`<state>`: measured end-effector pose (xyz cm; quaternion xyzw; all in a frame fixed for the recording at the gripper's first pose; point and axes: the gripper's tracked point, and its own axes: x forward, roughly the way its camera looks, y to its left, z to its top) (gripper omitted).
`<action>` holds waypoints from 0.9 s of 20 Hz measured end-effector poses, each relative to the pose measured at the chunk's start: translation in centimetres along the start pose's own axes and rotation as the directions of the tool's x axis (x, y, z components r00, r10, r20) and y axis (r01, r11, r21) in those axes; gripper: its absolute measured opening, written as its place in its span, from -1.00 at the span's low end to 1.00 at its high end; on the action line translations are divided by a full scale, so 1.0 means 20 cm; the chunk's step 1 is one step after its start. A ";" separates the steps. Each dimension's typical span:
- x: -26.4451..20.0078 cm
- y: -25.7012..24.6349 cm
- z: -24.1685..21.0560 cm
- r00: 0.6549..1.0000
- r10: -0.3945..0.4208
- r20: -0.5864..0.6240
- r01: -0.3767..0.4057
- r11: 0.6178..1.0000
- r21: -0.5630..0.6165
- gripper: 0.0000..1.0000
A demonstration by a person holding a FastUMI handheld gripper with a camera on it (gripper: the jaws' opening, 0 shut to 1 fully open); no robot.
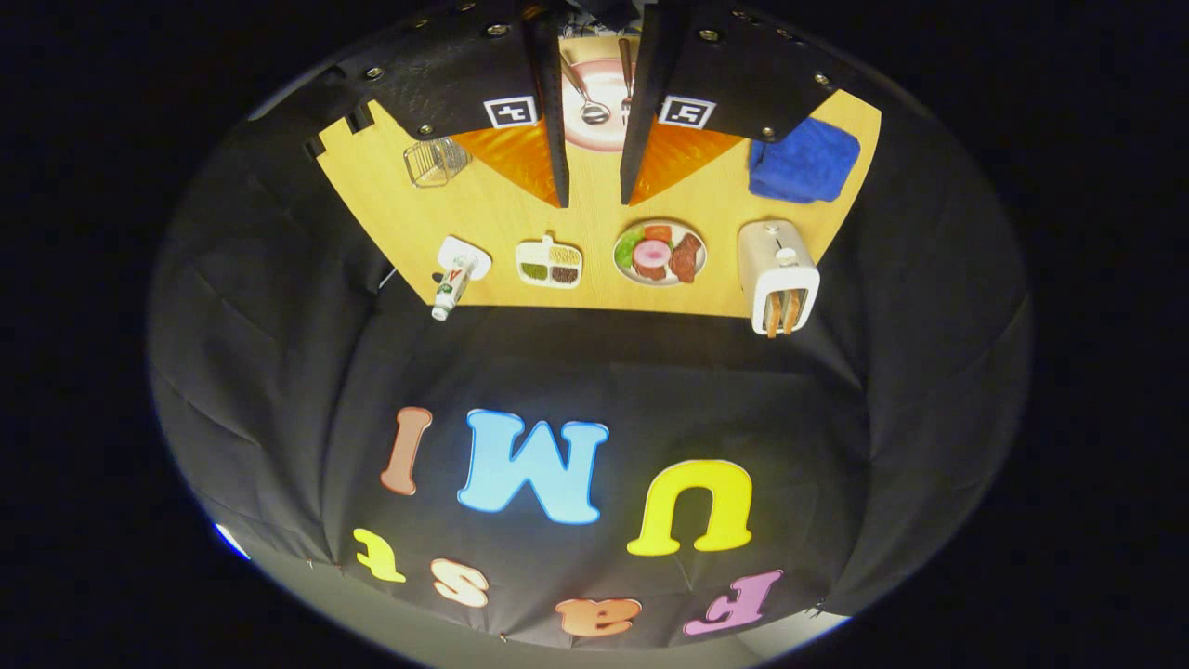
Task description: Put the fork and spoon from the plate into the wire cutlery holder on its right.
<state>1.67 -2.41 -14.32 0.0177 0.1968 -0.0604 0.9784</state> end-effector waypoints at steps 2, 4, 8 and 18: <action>0.06 -0.02 -0.15 0.996 -0.013 -0.090 0.012 1.000 -0.018 -0.33; 0.11 -0.02 -0.31 0.982 -0.010 -0.189 0.004 0.999 -0.034 -0.33; 0.16 -0.06 -0.60 0.923 -0.035 -0.382 0.000 0.996 -0.090 -0.33; 0.27 -0.15 -1.11 0.719 -0.138 -0.681 -0.047 0.968 -0.246 -0.27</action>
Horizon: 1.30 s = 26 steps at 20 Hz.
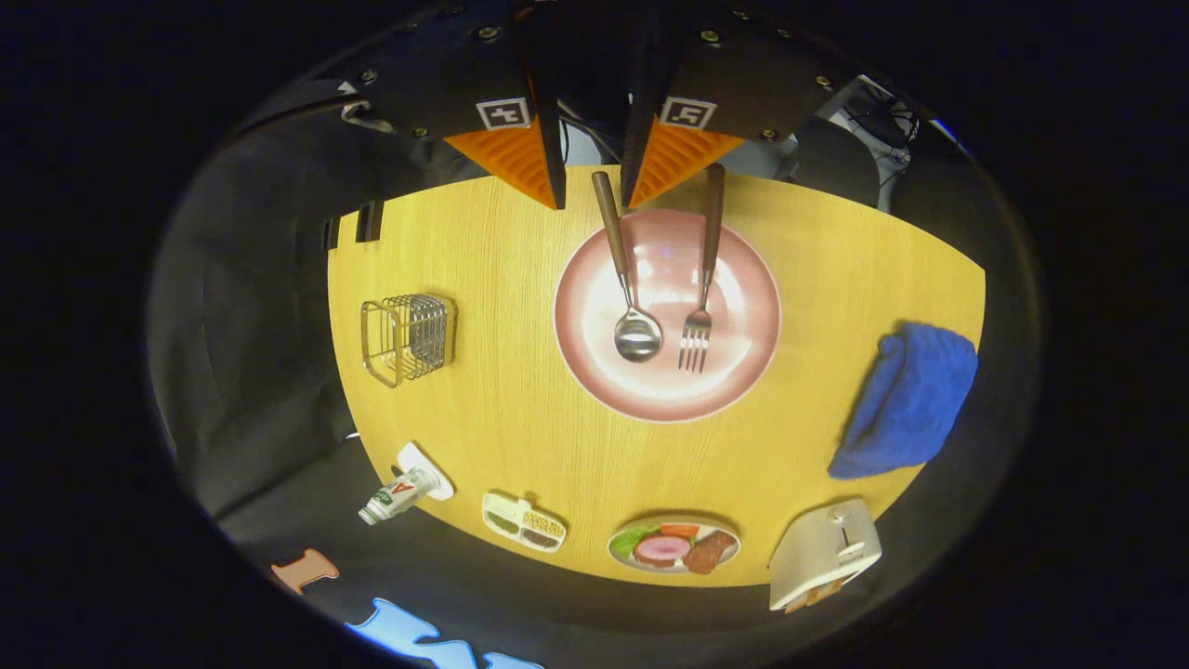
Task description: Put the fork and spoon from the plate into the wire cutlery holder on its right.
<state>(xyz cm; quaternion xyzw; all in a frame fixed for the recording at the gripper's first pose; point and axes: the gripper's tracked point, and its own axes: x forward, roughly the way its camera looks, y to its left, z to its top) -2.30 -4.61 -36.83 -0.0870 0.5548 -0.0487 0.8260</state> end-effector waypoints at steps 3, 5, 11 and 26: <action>0.08 0.00 -0.06 0.998 -0.004 -0.060 0.002 0.999 -0.039 -0.21; 0.13 -0.01 -0.09 0.996 -0.016 -0.086 0.011 0.998 -0.063 0.05; 0.30 0.04 -0.08 0.993 0.013 -0.116 -0.024 0.995 -0.094 0.11; 0.50 0.07 -0.08 0.986 0.058 -0.158 -0.078 0.989 -0.128 -0.69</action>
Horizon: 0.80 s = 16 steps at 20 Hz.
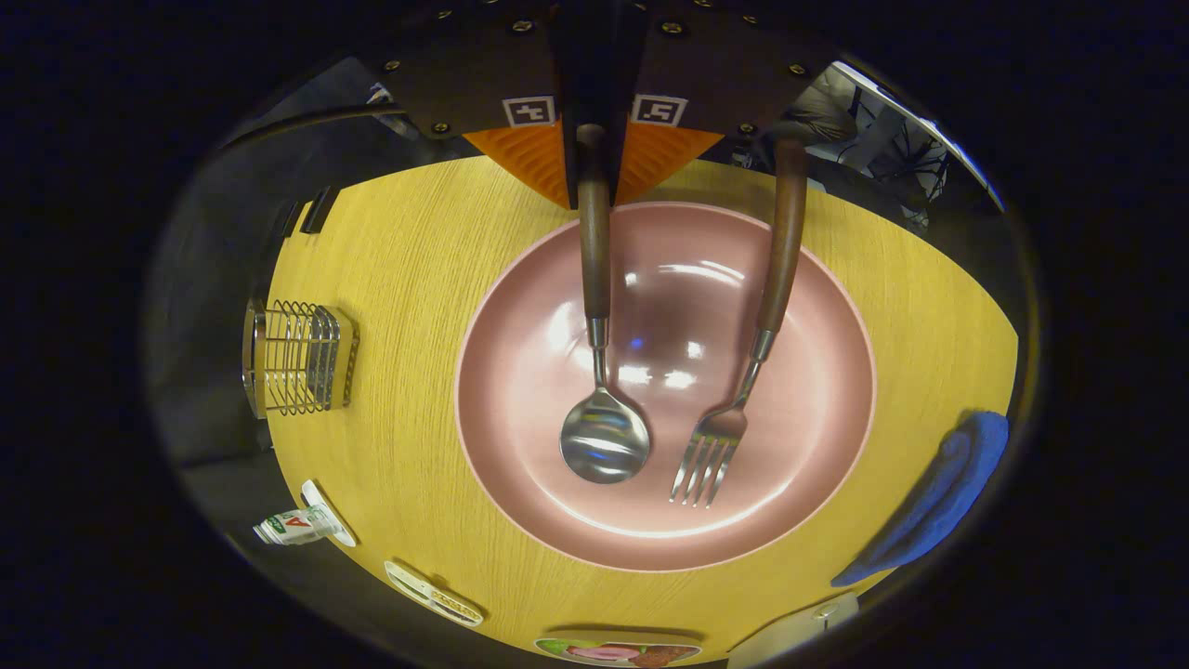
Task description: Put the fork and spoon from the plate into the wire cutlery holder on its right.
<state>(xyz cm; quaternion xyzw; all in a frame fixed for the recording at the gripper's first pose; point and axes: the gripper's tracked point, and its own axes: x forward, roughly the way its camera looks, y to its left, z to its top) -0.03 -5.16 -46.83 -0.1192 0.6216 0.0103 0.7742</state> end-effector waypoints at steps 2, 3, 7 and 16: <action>-0.03 0.01 0.00 1.000 -0.005 0.025 0.005 1.000 0.026 -0.79; -0.06 0.00 0.02 0.999 -0.014 0.036 0.013 1.000 0.029 -0.79; -0.15 -0.05 0.07 0.996 -0.044 0.077 0.043 0.999 0.014 -0.79; -0.47 -0.10 0.19 0.973 -0.132 0.188 0.136 0.991 -0.011 -0.79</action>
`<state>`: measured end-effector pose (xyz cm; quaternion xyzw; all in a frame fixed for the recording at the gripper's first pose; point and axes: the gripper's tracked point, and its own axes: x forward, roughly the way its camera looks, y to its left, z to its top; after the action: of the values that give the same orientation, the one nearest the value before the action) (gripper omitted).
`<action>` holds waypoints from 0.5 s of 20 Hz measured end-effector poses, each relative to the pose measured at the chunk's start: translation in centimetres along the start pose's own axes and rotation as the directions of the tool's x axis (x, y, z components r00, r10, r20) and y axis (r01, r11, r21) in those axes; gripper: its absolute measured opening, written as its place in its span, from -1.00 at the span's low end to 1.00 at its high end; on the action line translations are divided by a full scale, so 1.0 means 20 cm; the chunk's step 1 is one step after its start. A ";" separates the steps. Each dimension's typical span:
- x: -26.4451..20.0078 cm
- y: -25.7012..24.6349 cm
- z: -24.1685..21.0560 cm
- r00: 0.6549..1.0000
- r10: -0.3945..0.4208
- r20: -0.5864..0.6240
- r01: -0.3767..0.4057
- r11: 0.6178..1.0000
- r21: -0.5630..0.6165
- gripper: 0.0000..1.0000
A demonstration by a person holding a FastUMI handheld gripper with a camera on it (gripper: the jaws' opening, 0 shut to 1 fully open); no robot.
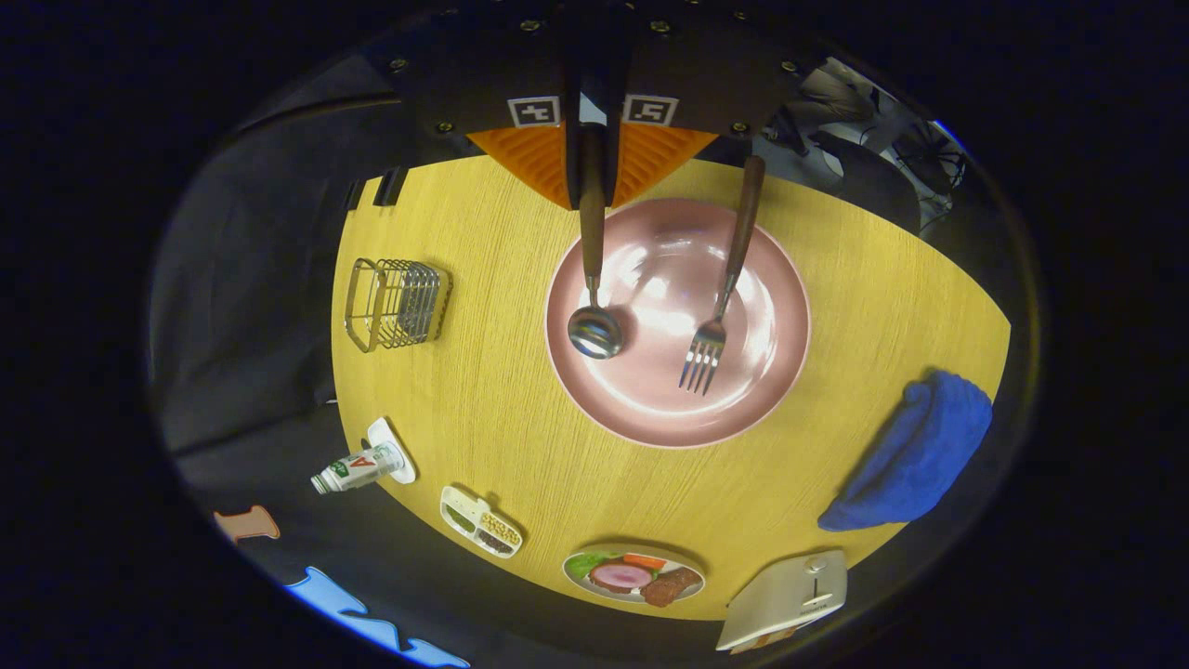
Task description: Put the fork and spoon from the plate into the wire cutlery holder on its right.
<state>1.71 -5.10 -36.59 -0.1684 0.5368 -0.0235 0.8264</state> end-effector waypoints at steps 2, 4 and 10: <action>-0.04 -0.01 0.02 1.000 -0.013 0.012 0.013 1.000 -0.005 -0.79; -0.08 -0.03 0.05 0.999 -0.015 0.034 0.014 1.000 0.012 -0.79; -0.16 -0.19 0.08 0.997 -0.049 0.063 0.043 0.995 0.094 -0.79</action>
<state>2.20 -7.56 -32.01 -0.1430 0.5038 -0.0616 0.8497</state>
